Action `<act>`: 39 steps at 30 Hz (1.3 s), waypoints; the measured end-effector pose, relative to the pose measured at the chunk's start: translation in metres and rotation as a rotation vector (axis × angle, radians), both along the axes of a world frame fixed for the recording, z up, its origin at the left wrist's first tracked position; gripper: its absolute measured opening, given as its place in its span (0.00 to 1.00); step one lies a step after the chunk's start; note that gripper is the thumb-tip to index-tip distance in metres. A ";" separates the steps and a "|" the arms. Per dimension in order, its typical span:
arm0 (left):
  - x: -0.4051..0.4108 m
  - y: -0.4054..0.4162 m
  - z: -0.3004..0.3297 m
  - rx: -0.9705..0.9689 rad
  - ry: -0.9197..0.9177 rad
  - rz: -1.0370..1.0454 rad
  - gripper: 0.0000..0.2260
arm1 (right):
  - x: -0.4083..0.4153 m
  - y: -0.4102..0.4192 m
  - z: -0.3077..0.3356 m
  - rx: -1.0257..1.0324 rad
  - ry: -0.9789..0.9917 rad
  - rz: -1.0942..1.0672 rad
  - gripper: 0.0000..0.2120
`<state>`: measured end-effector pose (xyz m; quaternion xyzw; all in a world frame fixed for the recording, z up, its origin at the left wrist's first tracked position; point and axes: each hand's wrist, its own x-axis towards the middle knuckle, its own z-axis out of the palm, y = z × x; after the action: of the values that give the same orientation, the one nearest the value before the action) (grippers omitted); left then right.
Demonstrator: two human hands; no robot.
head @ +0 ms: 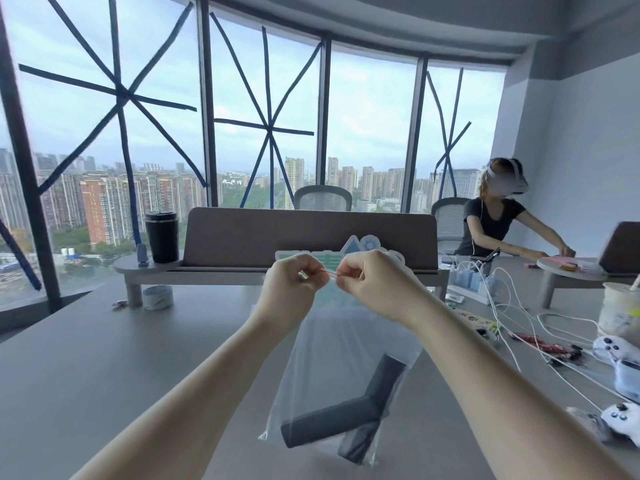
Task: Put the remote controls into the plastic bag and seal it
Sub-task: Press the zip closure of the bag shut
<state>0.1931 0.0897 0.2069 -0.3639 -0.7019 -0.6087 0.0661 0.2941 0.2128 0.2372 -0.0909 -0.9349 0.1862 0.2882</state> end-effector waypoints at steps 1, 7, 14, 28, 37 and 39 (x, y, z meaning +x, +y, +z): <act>-0.002 -0.002 0.000 0.030 -0.003 0.017 0.12 | 0.001 0.001 -0.001 0.021 -0.001 -0.020 0.06; -0.028 -0.028 0.005 0.190 -0.013 0.134 0.06 | 0.014 0.023 -0.013 0.099 -0.005 -0.108 0.08; -0.051 -0.053 -0.001 0.250 -0.042 0.232 0.03 | 0.015 0.021 -0.024 0.194 -0.017 -0.117 0.09; -0.122 -0.089 -0.030 0.225 -0.210 0.261 0.11 | -0.058 0.001 -0.031 0.229 0.030 -0.160 0.15; -0.231 -0.135 -0.005 0.310 -0.344 0.358 0.12 | -0.216 -0.039 -0.022 -0.092 0.206 0.034 0.10; -0.246 -0.154 -0.012 0.351 -0.337 0.362 0.12 | -0.230 -0.056 -0.027 -0.118 0.226 0.088 0.09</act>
<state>-0.0526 -0.0642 0.1954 -0.1096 -0.6405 -0.7509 0.1181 0.0644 0.1571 0.2099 -0.0453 -0.8870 0.2622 0.3774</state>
